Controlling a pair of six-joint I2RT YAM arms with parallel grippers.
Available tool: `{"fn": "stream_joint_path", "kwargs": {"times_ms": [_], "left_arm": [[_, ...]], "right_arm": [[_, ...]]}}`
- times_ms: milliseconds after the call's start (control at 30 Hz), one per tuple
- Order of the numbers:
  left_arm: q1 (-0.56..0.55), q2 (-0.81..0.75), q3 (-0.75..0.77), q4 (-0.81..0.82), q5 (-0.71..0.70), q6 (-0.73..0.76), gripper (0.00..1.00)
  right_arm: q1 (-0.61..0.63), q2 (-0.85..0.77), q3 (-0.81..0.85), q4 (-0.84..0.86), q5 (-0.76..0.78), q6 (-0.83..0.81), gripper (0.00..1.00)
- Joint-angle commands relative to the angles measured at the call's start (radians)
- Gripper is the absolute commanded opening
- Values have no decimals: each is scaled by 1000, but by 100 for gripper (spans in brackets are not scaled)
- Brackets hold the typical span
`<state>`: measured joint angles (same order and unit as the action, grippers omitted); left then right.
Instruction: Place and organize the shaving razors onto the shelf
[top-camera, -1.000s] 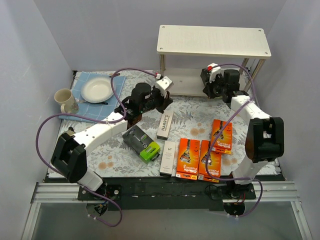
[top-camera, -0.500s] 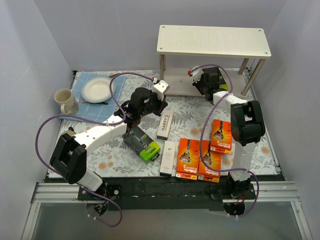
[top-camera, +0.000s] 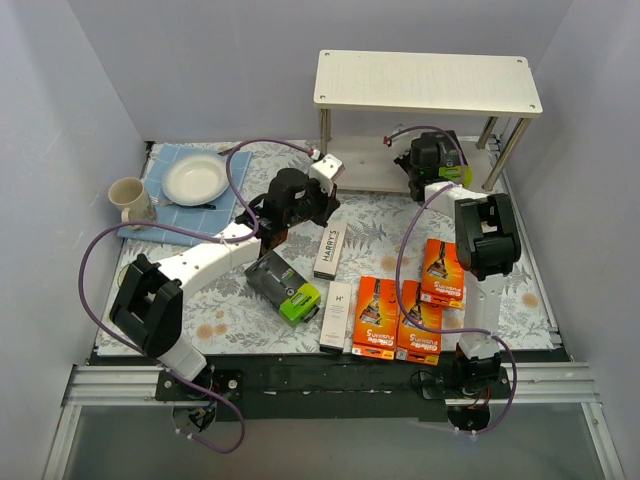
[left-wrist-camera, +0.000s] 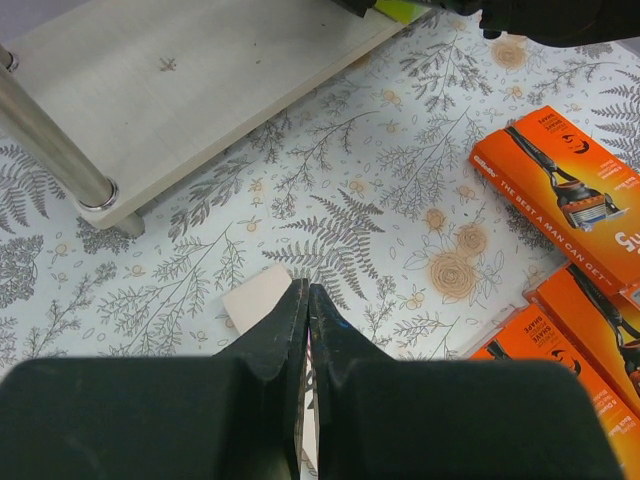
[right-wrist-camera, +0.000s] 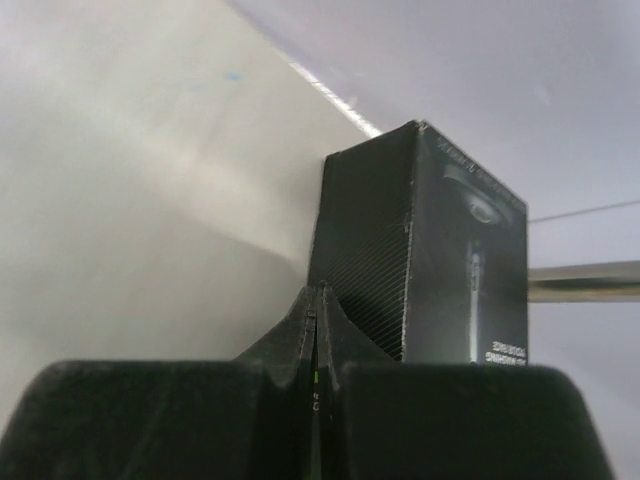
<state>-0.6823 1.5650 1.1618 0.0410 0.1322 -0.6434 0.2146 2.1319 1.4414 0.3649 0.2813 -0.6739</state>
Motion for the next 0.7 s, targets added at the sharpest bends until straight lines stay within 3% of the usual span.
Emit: {"fn": "stream_joint_path", "kwargs": {"times_ms": [0,167,300,533,667], "left_arm": [[4,24,55,-29,-19,-7,0],[4,52,90,-62,-26,-2,0],[10,50,104,-99,-40,-7,0],[41,55,124,-148,-45,-2,0],[52,67,144,-151,-49,2,0]], "right_arm": [[-17,34,54,169,102,-41,1],[-15,77,85,200,93,-41,1],[-8,71,120,106,-62,-4,1],[16,203,260,146,65,-108,1],[2,223,251,154,87,-138,1]]}}
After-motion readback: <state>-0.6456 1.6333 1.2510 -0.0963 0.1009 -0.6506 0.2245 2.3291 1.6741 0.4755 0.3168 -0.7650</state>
